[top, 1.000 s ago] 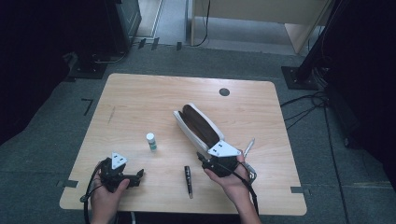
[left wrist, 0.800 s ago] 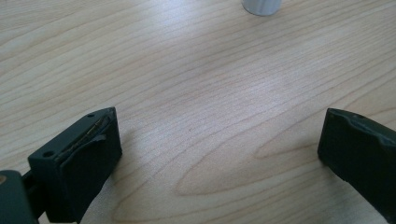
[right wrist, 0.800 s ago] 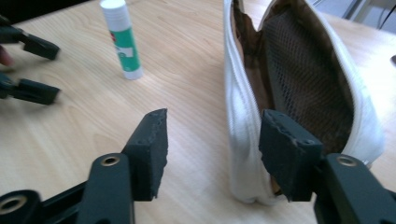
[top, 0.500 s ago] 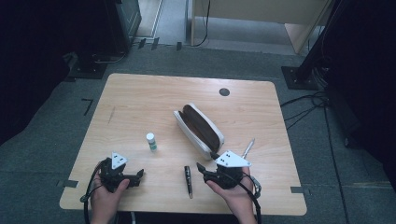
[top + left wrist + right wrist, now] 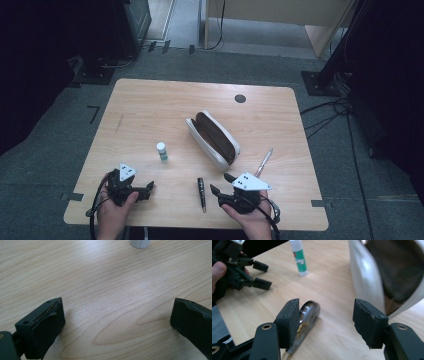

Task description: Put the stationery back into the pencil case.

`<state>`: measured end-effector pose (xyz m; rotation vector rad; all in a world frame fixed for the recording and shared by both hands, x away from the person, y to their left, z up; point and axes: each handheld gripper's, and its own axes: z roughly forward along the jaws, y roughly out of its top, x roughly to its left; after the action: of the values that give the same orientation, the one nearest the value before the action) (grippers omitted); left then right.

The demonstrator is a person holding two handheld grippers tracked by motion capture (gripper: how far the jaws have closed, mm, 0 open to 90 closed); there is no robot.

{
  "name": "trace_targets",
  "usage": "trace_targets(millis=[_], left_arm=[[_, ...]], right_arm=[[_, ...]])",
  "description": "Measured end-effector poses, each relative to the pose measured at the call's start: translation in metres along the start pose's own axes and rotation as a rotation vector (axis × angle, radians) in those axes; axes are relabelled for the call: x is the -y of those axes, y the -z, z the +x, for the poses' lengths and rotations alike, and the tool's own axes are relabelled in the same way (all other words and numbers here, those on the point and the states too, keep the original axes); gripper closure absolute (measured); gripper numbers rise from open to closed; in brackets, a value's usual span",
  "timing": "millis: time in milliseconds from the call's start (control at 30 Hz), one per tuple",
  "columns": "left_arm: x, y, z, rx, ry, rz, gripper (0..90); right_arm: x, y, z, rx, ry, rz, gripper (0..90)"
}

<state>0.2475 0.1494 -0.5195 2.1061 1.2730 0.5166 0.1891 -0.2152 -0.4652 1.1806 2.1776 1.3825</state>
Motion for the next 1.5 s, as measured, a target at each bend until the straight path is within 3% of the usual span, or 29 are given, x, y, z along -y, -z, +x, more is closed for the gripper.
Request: trace_targets(millis=[300, 533, 600, 733, 1000, 1500], left_arm=[[0.000, 0.000, 0.000, 0.000, 0.000, 0.000, 0.0], [0.000, 0.000, 0.000, 0.000, 0.000, 0.000, 0.0], [0.000, 0.000, 0.000, 0.000, 0.000, 0.000, 0.0], [0.000, 0.000, 0.000, 0.000, 0.000, 0.000, 0.0], [0.000, 0.000, 0.000, 0.000, 0.000, 0.000, 0.0], [0.000, 0.000, 0.000, 0.000, 0.000, 0.000, 0.0]], right_arm=[[0.013, -0.015, 0.014, -0.054, -0.010, 0.042, 39.6], [0.024, -0.032, 0.022, -0.063, -0.015, 0.086, 40.1], [0.028, -0.037, 0.023, -0.046, -0.004, 0.107, 40.6], [0.035, -0.042, 0.023, -0.044, -0.021, 0.111, 42.8], [0.041, -0.046, 0.026, -0.030, 0.010, 0.146, 48.0], [0.043, -0.037, 0.016, -0.001, 0.042, 0.158, 65.6]])
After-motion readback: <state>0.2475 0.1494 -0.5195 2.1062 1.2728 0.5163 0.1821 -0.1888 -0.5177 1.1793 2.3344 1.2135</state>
